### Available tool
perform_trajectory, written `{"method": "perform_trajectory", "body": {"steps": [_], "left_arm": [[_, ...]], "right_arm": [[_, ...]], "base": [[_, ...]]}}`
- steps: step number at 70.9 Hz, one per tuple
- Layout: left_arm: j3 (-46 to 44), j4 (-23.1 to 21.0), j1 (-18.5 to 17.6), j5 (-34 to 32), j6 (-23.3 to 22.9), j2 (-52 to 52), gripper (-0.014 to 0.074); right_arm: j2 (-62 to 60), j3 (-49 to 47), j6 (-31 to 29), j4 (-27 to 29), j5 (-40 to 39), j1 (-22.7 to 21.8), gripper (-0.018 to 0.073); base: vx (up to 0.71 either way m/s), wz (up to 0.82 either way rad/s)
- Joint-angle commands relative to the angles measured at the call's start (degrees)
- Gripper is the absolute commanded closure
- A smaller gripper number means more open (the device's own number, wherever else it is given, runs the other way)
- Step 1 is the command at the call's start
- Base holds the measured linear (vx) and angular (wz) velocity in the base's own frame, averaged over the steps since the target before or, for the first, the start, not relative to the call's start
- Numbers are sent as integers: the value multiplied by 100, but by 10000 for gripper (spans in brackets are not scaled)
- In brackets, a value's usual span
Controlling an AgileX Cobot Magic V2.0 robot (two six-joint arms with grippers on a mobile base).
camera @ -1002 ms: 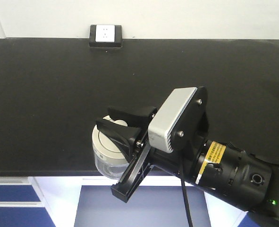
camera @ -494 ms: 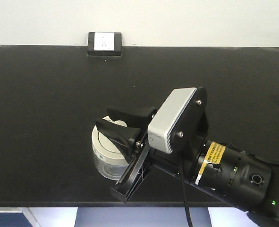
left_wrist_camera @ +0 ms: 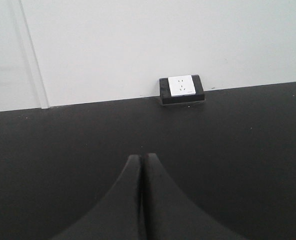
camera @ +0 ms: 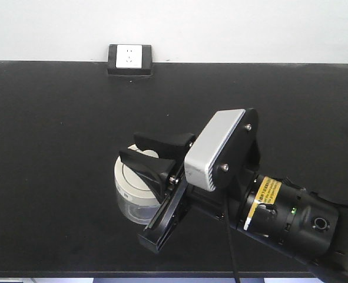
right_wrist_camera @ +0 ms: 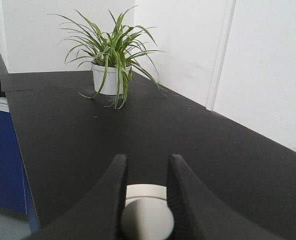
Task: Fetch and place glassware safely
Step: 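Carry the jar in the right gripper toward the black lab bench, then hold the jar in the right gripper above the bench surface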
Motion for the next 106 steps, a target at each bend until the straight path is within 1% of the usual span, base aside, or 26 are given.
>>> {"method": "perform_trajectory", "body": {"steps": [1, 106], "left_arm": [[-146, -35, -27, -404, -34, 54, 603], [-146, -35, -27, -404, -34, 54, 603]], "right_arm": [[-166, -182, -41, 86, -570, -3, 563], [-166, -182, -41, 86, -570, -3, 563]], "base": [[4, 0], [2, 0]]}}
